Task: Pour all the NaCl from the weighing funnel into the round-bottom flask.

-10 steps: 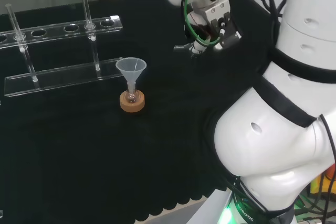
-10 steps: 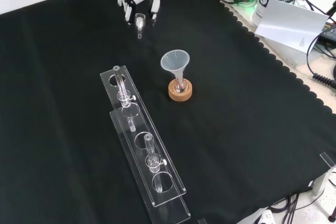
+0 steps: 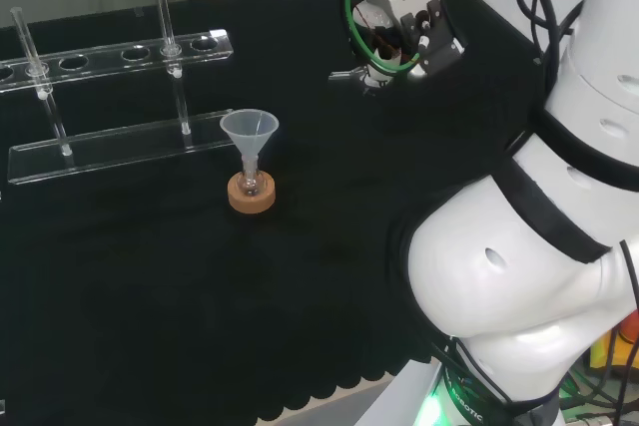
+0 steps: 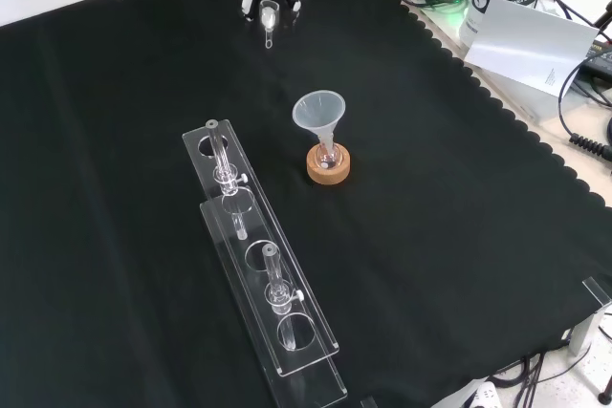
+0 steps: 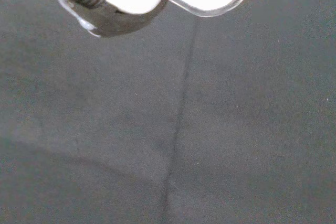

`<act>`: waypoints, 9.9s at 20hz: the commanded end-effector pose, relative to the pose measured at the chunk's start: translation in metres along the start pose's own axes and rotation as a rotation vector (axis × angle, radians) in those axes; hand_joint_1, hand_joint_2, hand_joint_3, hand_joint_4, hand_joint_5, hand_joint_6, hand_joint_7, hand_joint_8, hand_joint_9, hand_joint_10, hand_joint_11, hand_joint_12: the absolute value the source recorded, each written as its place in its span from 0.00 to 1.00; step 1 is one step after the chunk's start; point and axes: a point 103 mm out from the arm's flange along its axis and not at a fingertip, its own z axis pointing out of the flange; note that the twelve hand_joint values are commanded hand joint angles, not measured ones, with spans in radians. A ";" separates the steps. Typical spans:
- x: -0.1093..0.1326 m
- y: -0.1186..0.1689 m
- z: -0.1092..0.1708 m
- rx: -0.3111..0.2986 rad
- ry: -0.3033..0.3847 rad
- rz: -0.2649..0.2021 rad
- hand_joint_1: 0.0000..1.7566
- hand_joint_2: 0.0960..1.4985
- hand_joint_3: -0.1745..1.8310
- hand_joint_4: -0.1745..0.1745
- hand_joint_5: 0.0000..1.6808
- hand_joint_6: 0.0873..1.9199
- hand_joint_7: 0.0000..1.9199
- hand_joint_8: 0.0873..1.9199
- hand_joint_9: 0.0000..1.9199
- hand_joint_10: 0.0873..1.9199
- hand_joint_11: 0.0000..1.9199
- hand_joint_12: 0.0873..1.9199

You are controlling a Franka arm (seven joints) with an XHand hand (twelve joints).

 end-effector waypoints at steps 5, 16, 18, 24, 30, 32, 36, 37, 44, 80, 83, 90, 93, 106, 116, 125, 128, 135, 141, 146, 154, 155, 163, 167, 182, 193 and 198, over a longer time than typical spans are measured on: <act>0.046 -0.014 -0.033 0.030 -0.056 -0.061 0.62 0.58 0.18 1.00 0.73 0.30 0.75 0.07 0.75 0.00 0.59 0.40; 0.084 -0.006 -0.036 0.072 -0.159 -0.150 0.62 0.58 0.18 1.00 0.73 0.29 0.75 0.07 0.75 0.00 0.59 0.41; 0.090 -0.005 -0.036 0.089 -0.180 -0.153 0.62 0.58 0.18 1.00 0.73 0.29 0.75 0.07 0.75 0.00 0.59 0.41; 0.102 0.002 -0.038 0.123 -0.219 -0.161 0.63 0.58 0.18 1.00 0.73 0.29 0.75 0.06 0.75 0.00 0.59 0.41; 0.111 0.008 -0.040 0.148 -0.238 -0.169 0.63 0.58 0.19 1.00 0.73 0.29 0.75 0.06 0.75 0.00 0.59 0.41; 0.113 0.009 -0.040 0.151 -0.240 -0.171 0.63 0.58 0.19 1.00 0.73 0.29 0.75 0.06 0.75 0.00 0.59 0.41; 0.115 0.012 -0.043 0.170 -0.266 -0.174 0.63 0.58 0.19 1.00 0.73 0.29 0.75 0.06 0.75 0.00 0.59 0.41; 0.114 0.013 -0.044 0.176 -0.274 -0.172 0.63 0.58 0.19 1.00 0.73 0.29 0.75 0.06 0.75 0.00 0.59 0.41; 0.117 0.016 -0.046 0.191 -0.306 -0.168 0.63 0.58 0.19 1.00 0.73 0.29 0.75 0.06 0.75 0.00 0.59 0.41; 0.152 0.019 -0.074 0.234 -0.549 -0.196 0.63 0.58 0.19 1.00 0.73 0.29 0.75 0.05 0.75 0.00 0.59 0.40; 0.151 0.019 -0.074 0.234 -0.561 -0.196 0.63 0.58 0.19 1.00 0.73 0.29 0.75 0.05 0.75 0.00 0.59 0.40; 0.154 0.018 -0.076 0.241 -0.605 -0.195 0.63 0.58 0.19 1.00 0.73 0.29 0.75 0.05 0.75 0.00 0.60 0.40; 0.155 0.018 -0.078 0.241 -0.618 -0.197 0.63 0.58 0.19 1.00 0.73 0.29 0.75 0.05 0.75 0.00 0.60 0.40; 0.164 0.018 -0.081 0.252 -0.672 -0.219 0.63 0.58 0.19 1.00 0.73 0.29 0.75 0.05 0.75 0.00 0.60 0.40; 0.178 0.016 -0.090 0.258 -0.768 -0.231 0.63 0.58 0.19 1.00 0.73 0.29 0.75 0.05 0.75 0.00 0.60 0.40; 0.180 0.017 -0.095 0.259 -0.833 -0.240 0.63 0.58 0.19 1.00 0.73 0.29 0.75 0.05 0.75 0.00 0.60 0.40; 0.180 0.017 -0.095 0.254 -0.847 -0.249 0.63 0.58 0.19 1.00 0.73 0.29 0.75 0.05 0.75 0.00 0.60 0.40; 0.176 0.018 -0.096 0.254 -0.890 -0.255 0.63 0.58 0.19 1.00 0.73 0.29 0.75 0.05 0.75 0.00 0.60 0.40; 0.180 0.017 -0.098 0.262 -0.946 -0.252 0.63 0.57 0.19 1.00 0.73 0.29 0.75 0.05 0.75 0.00 0.60 0.40; 0.180 0.018 -0.101 0.264 -0.995 -0.257 0.63 0.57 0.19 1.00 0.73 0.29 0.75 0.05 0.75 0.00 0.60 0.40; 0.189 0.020 -0.103 0.268 -1.036 -0.261 0.63 0.57 0.19 1.00 0.73 0.29 0.75 0.05 0.75 0.00 0.60 0.40; 0.192 0.018 -0.105 0.268 -1.043 -0.261 0.63 0.57 0.19 1.00 0.73 0.29 0.75 0.05 0.75 0.00 0.60 0.39; 0.189 0.024 -0.105 0.270 -1.080 -0.259 0.63 0.57 0.20 1.00 0.73 0.29 0.75 0.04 0.75 0.00 0.60 0.39; 0.193 0.024 -0.106 0.266 -1.102 -0.247 0.63 0.57 0.20 1.00 0.73 0.29 0.75 0.04 0.75 0.00 0.60 0.39; 0.186 0.015 -0.107 0.243 -1.026 -0.238 0.63 0.57 0.20 1.00 0.73 0.29 0.75 0.04 0.76 0.00 0.60 0.39; 0.164 0.014 -0.106 0.204 -0.861 -0.229 0.63 0.57 0.20 1.00 0.73 0.29 0.75 0.04 0.76 0.00 0.60 0.39; 0.154 0.010 -0.107 0.164 -0.705 -0.210 0.63 0.57 0.20 1.00 0.73 0.29 0.75 0.04 0.76 0.00 0.60 0.39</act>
